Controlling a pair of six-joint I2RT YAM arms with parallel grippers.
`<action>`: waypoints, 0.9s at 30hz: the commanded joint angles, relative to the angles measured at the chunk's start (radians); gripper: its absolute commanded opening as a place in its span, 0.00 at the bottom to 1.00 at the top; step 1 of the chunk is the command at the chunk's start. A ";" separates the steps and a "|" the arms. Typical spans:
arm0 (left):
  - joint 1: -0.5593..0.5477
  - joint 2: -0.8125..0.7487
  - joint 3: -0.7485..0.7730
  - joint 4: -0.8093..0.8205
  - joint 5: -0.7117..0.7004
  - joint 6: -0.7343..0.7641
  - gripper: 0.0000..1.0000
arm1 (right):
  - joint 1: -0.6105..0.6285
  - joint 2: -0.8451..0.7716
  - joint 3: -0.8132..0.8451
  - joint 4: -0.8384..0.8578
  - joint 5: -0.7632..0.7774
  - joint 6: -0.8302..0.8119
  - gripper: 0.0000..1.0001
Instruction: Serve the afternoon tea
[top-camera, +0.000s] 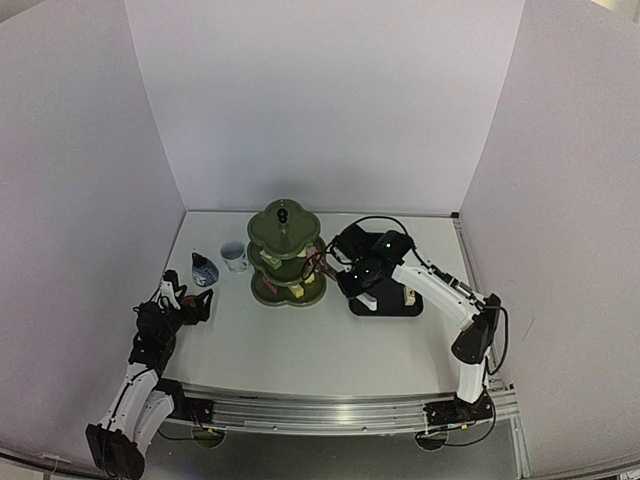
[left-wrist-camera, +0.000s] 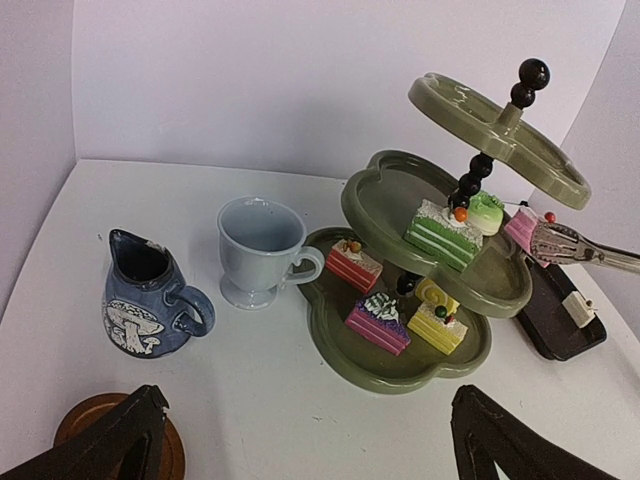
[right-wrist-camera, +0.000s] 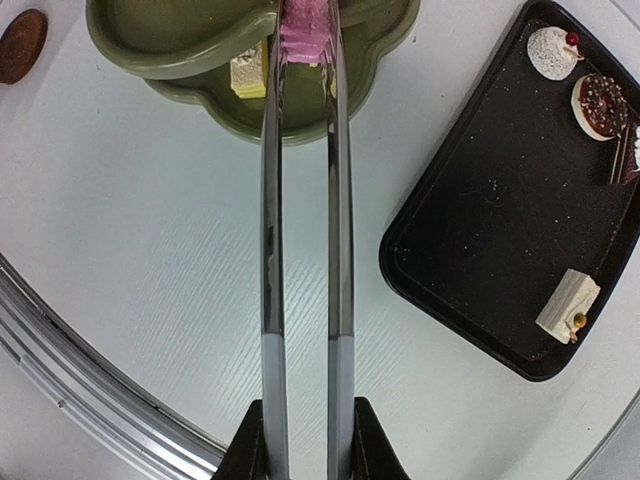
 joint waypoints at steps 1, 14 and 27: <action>-0.004 -0.002 -0.008 0.031 -0.003 0.000 1.00 | 0.008 0.044 0.082 -0.012 -0.016 -0.009 0.00; -0.005 0.002 -0.008 0.034 -0.001 -0.003 1.00 | 0.007 0.104 0.159 0.014 0.060 0.030 0.00; -0.005 -0.005 -0.012 0.037 -0.001 -0.007 1.00 | 0.030 0.007 0.080 0.055 -0.013 0.044 0.00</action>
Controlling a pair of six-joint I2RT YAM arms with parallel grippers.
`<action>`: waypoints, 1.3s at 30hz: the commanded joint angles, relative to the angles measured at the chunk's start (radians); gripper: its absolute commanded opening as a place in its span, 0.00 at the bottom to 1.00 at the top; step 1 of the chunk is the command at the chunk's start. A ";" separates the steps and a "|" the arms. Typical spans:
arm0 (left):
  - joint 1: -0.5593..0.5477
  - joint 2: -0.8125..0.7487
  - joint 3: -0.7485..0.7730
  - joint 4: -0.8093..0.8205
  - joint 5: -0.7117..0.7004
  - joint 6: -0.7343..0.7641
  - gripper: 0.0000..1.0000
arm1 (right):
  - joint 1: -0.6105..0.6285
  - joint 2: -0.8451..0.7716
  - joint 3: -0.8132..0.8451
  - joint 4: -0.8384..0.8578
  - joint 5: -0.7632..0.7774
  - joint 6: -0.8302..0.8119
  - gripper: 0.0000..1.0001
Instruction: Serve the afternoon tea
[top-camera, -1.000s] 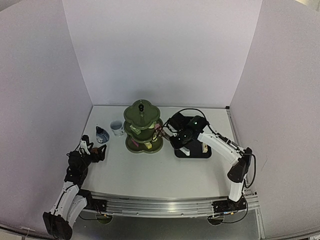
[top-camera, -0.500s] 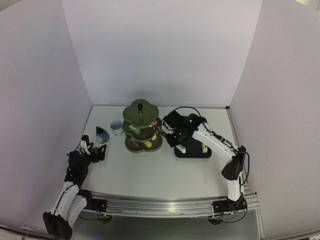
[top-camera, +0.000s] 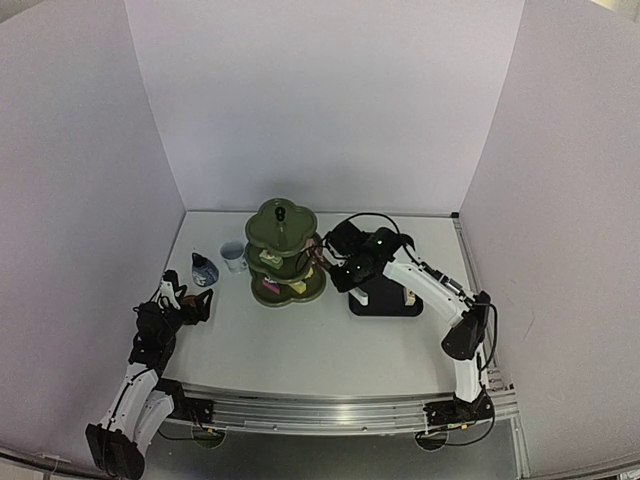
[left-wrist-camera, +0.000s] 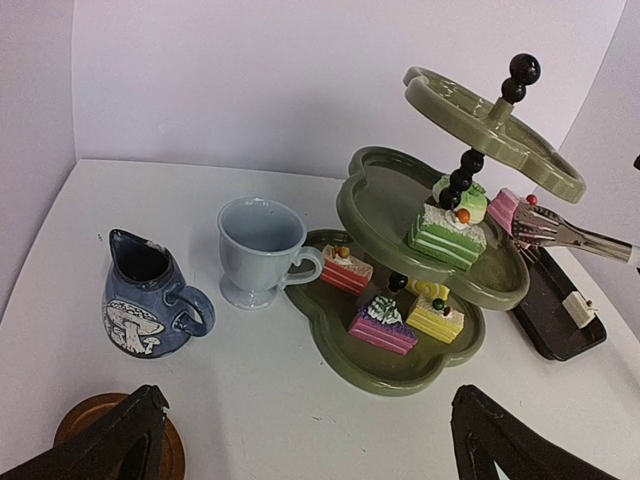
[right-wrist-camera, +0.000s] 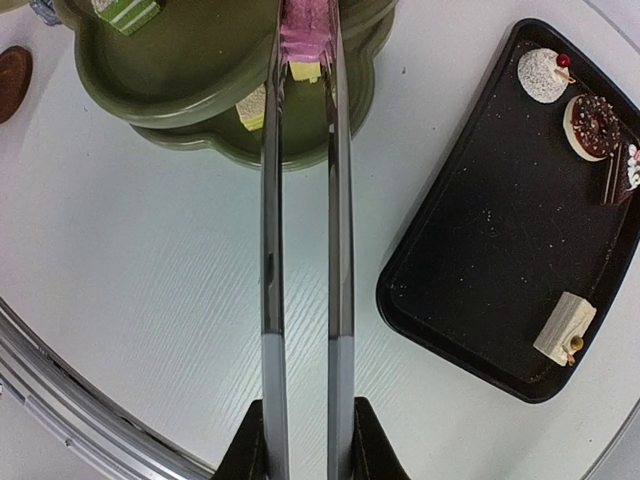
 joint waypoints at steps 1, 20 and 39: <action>-0.005 -0.005 -0.013 0.038 -0.001 -0.008 1.00 | 0.033 -0.095 -0.044 0.055 -0.068 0.010 0.00; -0.004 -0.004 -0.014 0.035 -0.001 -0.008 1.00 | 0.094 -0.020 0.011 0.090 -0.088 -0.008 0.00; -0.004 -0.006 -0.018 0.038 0.001 -0.012 1.00 | 0.153 0.183 0.247 0.104 0.038 -0.044 0.00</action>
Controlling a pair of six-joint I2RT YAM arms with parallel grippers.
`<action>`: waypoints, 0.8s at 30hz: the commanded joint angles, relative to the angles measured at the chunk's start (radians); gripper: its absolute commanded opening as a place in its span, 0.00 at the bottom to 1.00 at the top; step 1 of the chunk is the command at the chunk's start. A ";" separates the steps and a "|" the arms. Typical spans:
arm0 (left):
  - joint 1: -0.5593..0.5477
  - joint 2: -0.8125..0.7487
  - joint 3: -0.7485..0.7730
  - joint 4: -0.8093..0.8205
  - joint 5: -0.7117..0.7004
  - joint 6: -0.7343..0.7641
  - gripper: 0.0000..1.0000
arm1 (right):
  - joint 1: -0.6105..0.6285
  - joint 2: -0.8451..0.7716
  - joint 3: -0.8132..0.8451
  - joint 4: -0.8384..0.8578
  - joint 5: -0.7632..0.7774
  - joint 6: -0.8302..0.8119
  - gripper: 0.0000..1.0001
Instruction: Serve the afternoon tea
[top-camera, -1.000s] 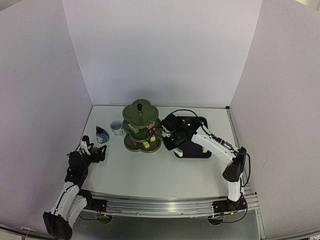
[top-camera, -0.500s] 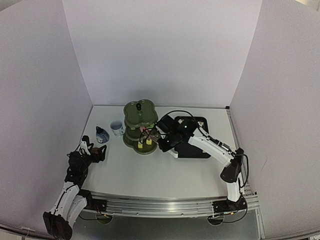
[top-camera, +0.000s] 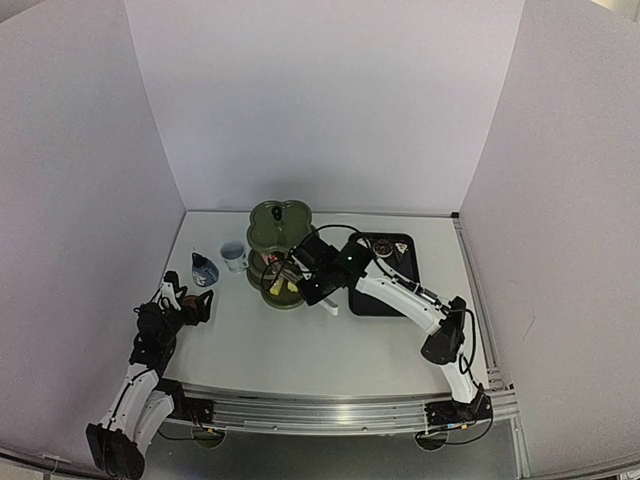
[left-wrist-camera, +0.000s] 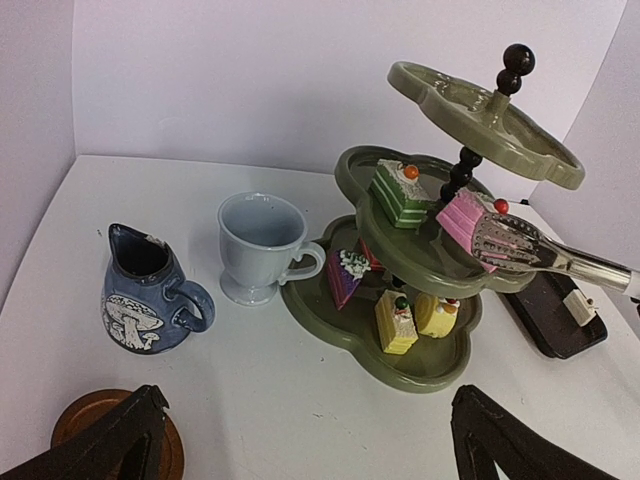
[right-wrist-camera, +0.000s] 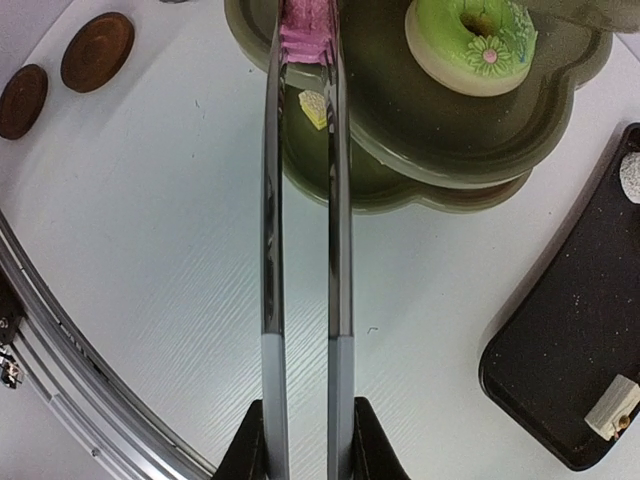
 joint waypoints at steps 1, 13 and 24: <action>-0.004 -0.006 -0.003 0.029 0.000 -0.009 1.00 | 0.014 0.042 0.077 0.041 0.077 -0.009 0.00; -0.005 -0.008 -0.005 0.029 -0.001 -0.011 1.00 | 0.014 0.006 0.015 0.037 0.165 -0.027 0.04; -0.005 -0.005 -0.004 0.029 -0.001 -0.009 1.00 | 0.014 -0.017 0.006 0.030 0.120 -0.010 0.35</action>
